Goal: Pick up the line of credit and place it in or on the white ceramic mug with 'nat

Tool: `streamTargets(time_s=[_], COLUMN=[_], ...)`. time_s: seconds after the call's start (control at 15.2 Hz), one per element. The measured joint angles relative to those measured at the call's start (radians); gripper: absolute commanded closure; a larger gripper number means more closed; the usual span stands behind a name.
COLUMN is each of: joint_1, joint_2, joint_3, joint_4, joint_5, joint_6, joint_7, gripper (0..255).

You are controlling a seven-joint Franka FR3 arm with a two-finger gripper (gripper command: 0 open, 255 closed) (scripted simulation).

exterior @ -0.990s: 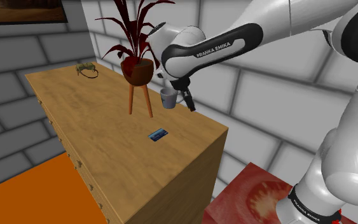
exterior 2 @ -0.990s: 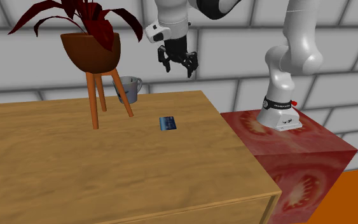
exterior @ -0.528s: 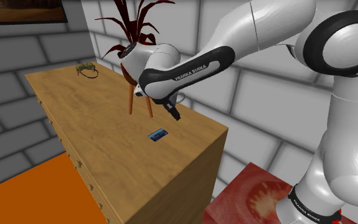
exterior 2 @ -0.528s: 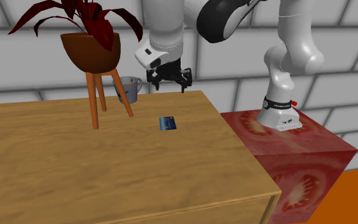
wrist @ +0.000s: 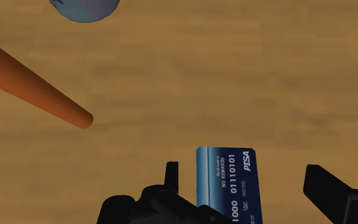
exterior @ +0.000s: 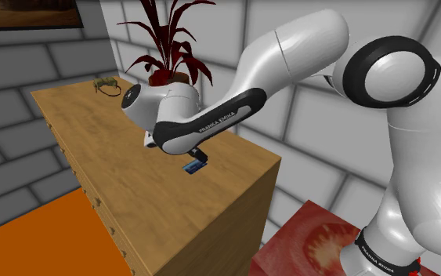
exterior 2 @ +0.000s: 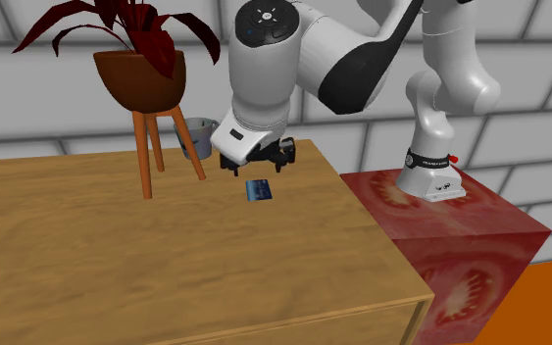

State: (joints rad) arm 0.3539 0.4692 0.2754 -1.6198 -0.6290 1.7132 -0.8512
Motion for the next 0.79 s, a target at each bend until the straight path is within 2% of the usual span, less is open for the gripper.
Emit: streamTargets(time_s=[0.4, 0.79], joint_1=[-0.018, -0.022], joint_2=[0.007, 0.006], joint_3=[-0.010, -0.011], joint_4=[-0.055, -0.065], joint_5=[-0.018, -0.021], joint_6=[0.063, 0.074], joint_7=[0.007, 0.008], gripper=[0, 0])
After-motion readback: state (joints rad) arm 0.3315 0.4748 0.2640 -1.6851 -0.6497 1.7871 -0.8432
